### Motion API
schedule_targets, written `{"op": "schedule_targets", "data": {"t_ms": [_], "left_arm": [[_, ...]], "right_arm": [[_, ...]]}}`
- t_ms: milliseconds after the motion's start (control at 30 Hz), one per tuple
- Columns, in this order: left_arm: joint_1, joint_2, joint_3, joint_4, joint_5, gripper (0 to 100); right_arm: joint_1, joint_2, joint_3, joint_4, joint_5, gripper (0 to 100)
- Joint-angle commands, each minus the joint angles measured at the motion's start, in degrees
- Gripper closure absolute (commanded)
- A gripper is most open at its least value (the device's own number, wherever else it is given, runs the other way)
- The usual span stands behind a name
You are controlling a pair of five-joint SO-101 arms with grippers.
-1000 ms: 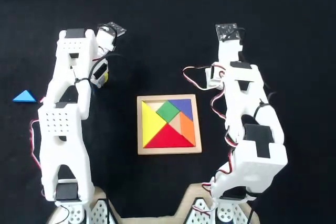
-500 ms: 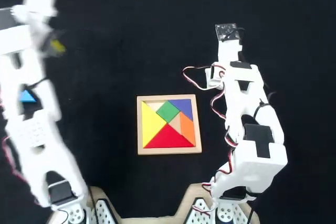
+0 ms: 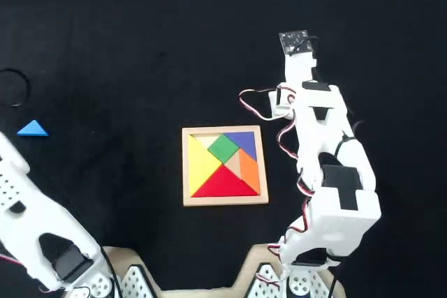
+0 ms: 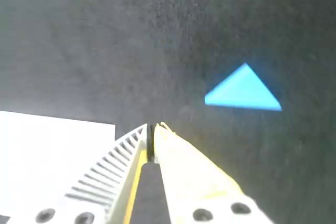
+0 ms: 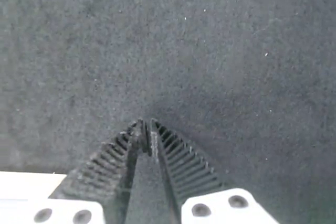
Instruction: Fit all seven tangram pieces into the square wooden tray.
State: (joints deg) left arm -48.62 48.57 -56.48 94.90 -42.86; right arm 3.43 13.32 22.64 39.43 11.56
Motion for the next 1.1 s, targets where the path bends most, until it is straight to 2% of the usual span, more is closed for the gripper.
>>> {"op": "schedule_targets", "data": {"t_ms": [0, 67, 333, 533, 1067], "left_arm": [[1.89, 6.15, -3.12, -4.92, 9.58, 97], [2.95, 9.49, -5.58, -5.01, 11.96, 97], [6.29, 17.76, -13.14, -3.69, 12.13, 97], [11.21, 18.9, -18.07, 5.89, 12.13, 97], [23.34, 16.79, -4.09, 6.07, 12.31, 97]], "right_arm": [[-1.05, -0.13, -2.51, -0.88, 0.53, 98.7], [-1.05, 0.48, -2.59, -0.88, 0.44, 98.7], [-1.05, 1.01, -2.86, -0.79, 0.44, 98.7], [-1.05, 1.01, -2.95, -0.79, 0.44, 98.7], [-1.05, 1.45, -4.0, -0.53, 0.44, 98.7]]}}
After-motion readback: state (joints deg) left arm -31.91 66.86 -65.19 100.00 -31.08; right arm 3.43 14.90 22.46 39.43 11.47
